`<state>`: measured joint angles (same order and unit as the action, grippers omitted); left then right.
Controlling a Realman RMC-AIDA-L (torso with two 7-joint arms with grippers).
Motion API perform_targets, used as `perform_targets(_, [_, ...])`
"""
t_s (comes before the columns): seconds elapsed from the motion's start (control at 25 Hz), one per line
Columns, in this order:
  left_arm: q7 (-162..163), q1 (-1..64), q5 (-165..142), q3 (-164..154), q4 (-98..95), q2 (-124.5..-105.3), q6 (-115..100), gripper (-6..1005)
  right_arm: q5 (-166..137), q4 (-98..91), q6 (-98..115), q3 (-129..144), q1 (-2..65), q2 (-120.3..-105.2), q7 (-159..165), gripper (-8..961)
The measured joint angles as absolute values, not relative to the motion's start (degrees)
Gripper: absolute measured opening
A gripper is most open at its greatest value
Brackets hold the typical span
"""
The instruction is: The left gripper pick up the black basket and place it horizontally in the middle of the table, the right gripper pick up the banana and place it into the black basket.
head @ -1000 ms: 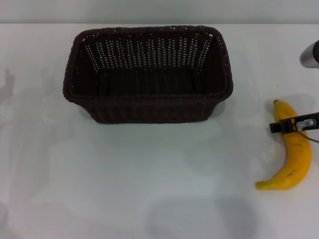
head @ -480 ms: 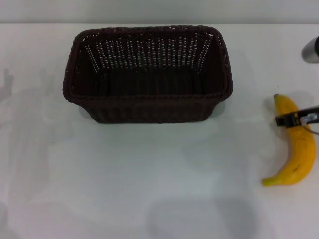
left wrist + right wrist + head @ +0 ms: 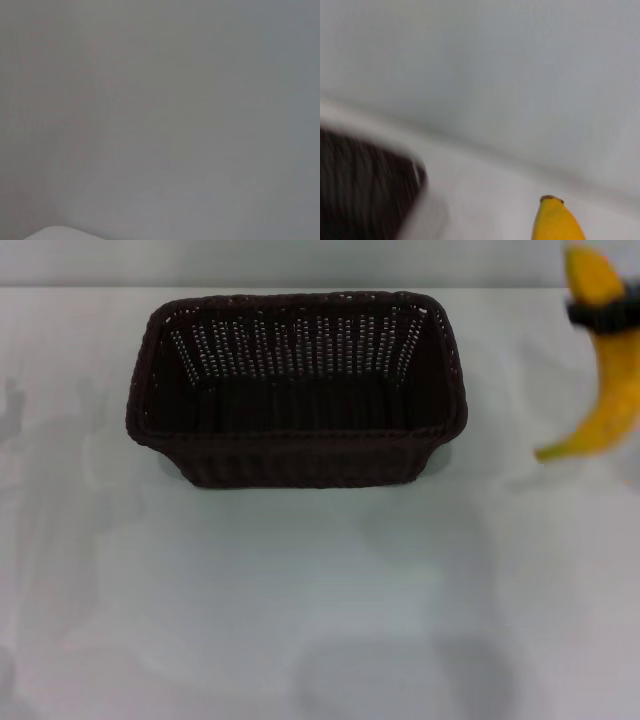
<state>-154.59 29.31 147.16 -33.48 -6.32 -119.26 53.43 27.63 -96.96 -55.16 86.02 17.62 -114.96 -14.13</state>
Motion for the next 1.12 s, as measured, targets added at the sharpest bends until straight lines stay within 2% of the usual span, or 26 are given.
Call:
perform_targets(0.16, [-154.6,29.5,147.1,-33.5,-6.3,-119.26,53.4,823,43.7,-96.1,-46.7,83.6,19.3,-114.99,-33.1,466])
perform_targets(0.36, [-154.5,29.7,147.1,-33.8,-6.3,-119.26,53.5,824,58.2,-87.9,-44.4,82.8,25.9,-115.17,-51.8,497])
perform_targets(0.6, [-154.5,29.9,147.1,-33.8,-6.2,-119.26,53.5,824,76.5,-64.1,-43.1,83.2,40.3,-115.38,-73.9,533])
perform_targets(0.76, [-154.4,30.1,147.1,-33.8,-6.1,-119.26,53.9,824,79.7,-53.7,-43.6,84.2,47.3,-115.66,-80.3,558])
perform_targets(0.8, [-154.4,30.1,147.0,-33.8,-6.0,-119.26,54.1,824,79.9,-52.3,-43.9,84.9,48.1,-115.78,-81.6,564])
perform_targets(0.92, [-154.4,30.1,147.0,-33.8,-5.9,-119.3,55.2,824,80.6,-52.5,-44.3,85.8,47.9,-115.85,-82.9,685])
perform_targets(1.0, [-154.4,29.9,147.0,-33.8,-5.8,-119.33,55.6,824,83.5,-54.2,-44.0,85.7,45.8,-115.83,-84.1,765])
perform_targets(1.12, [-154.6,29.8,146.8,-33.8,-5.8,-119.34,55.7,824,92.2,-57.0,-43.7,83.4,40.2,-115.74,-88.4,800])
